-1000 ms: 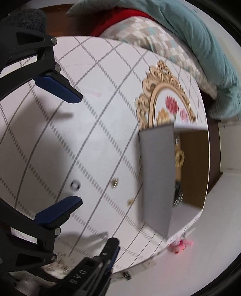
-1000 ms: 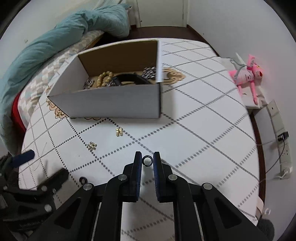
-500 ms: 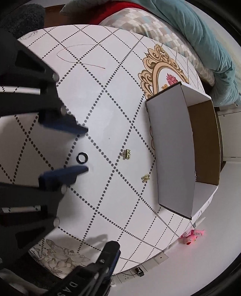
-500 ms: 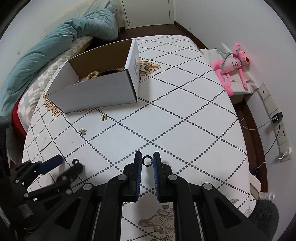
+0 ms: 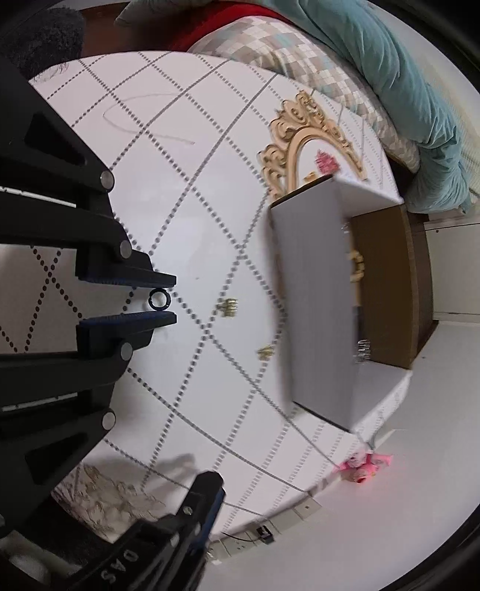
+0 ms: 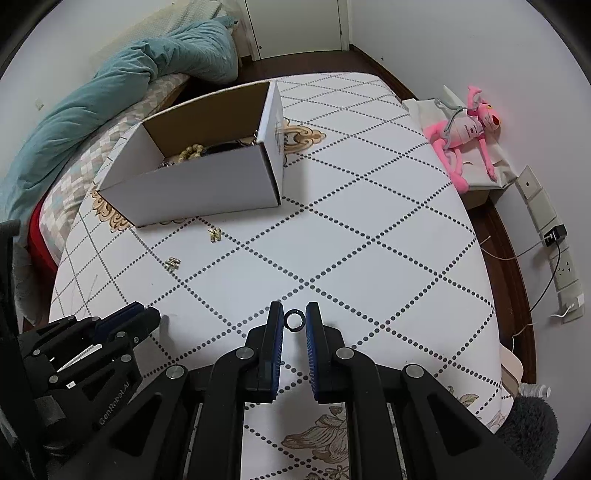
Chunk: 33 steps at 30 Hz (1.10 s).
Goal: Organize jewelry
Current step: 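Grasp a small black ring with the right gripper while the left gripper grasps another black ring, then carry both black rings into the box and open both grippers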
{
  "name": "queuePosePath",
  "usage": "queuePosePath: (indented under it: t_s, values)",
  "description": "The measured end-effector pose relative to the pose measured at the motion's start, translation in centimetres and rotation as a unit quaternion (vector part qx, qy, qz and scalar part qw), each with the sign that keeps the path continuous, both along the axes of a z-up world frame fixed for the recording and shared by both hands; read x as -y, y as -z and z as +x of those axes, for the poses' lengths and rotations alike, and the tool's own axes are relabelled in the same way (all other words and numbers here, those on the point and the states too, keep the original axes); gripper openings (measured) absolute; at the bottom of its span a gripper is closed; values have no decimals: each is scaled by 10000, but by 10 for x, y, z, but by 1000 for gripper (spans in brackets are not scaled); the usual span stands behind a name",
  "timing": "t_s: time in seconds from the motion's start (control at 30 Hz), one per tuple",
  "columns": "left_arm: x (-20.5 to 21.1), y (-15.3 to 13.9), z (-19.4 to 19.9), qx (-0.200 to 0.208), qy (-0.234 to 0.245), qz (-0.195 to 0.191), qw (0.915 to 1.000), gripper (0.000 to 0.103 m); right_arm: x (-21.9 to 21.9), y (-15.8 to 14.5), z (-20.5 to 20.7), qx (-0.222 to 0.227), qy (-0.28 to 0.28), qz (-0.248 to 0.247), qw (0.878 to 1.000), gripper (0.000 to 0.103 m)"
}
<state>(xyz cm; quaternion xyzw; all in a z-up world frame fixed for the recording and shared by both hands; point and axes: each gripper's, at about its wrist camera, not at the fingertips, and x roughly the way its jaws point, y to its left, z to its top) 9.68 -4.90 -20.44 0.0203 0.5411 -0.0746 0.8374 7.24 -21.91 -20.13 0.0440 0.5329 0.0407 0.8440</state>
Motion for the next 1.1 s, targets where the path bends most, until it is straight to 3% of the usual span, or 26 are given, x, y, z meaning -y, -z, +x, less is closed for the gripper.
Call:
queuePosePath:
  t_s: [0.2,0.33,0.53,0.7,0.77,0.83,0.87,0.9,0.93,1.07,1.1]
  values:
    - [-16,-57,27,355,-129,-463,9982,10,-1,-34,22,237,-31,442,9987,13]
    - [-28,-90,72,507,-213,-802,9953,10,-10,-63,62,499,-155,700,9962,13]
    - [-38,-93,133,352,-267,-797,9958,10,-25,-76,140,463,-332,891,9944,13]
    - [-53,-75,171,-150,-527,-736,9958,14,-42,-54,196,-234,-639,929,9934,13]
    - [-58,-69,180,-290,-591,-785,9947,21,-43,-44,208,-468,-625,992,9920,13]
    - [-62,-65,185,-346,-691,-712,9945,51,-42,-38,215,-604,-605,997,9913,15]
    - [-65,-65,186,-329,-736,-671,9945,59,-42,-38,218,-594,-578,991,9916,20]
    - [-68,-66,185,-259,-802,-590,9947,70,-40,-38,218,-551,-546,969,9923,36]
    - [-70,-66,185,-217,-832,-517,9950,72,-38,-41,217,-484,-528,972,9927,49]
    - [-75,-64,180,-139,-908,-323,9953,73,-36,-46,211,-345,-504,746,9953,52]
    - [-75,-63,177,-97,-927,-252,9953,81,-36,-47,208,-285,-477,549,9969,52]
